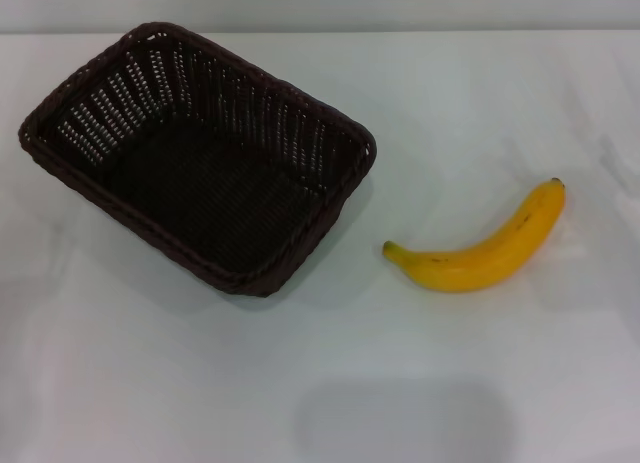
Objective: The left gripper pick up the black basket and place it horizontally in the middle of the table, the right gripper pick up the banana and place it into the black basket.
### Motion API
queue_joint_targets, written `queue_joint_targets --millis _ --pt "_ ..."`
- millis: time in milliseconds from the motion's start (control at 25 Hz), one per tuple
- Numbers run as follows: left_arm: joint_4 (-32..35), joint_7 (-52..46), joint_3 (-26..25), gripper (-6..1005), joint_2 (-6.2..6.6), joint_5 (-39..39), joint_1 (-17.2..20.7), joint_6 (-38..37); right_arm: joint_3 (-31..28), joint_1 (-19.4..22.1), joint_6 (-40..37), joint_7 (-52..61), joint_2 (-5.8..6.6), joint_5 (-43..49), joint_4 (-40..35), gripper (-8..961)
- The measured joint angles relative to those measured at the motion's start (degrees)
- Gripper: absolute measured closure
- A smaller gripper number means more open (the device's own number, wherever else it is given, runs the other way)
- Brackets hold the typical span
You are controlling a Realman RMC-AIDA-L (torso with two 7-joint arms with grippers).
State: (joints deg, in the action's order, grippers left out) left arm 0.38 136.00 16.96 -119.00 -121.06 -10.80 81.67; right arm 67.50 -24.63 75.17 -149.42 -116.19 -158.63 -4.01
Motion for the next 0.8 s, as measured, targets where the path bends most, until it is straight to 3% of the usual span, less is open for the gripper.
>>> queue_joint_targets --millis 160,320,480,600,720,800 --pt "11.9 -18.1 0.0 144 0.72 6.0 -0.5 -2.0 0.0 0.0 0.0 0.0 0.00 0.0 -0.3 80" --pt "21.5 -32.7 0.0 159 2.88 13.0 -2.7 -4.9 0.0 -0.3 0.0 0.0 0.00 0.0 -0.3 80" --pt "28.0 -47.2 0.0 206 8.18 26.3 -8.3 -8.2 0.0 -0.7 0.0 0.0 0.00 0.0 -0.4 79" --pt "28.9 -54.9 0.3 207 13.07 37.7 -15.0 -10.4 0.0 -1.0 0.0 0.0 0.00 0.0 -0.4 79" --pt "29.0 -59.0 2.6 208 16.98 48.1 -22.0 -12.6 0.0 -1.4 0.0 0.0 0.00 0.0 -0.5 79" --pt "29.0 -59.9 5.1 209 18.57 52.4 -25.8 -13.0 0.1 -1.6 0.0 0.0 0.00 0.0 -0.4 79"
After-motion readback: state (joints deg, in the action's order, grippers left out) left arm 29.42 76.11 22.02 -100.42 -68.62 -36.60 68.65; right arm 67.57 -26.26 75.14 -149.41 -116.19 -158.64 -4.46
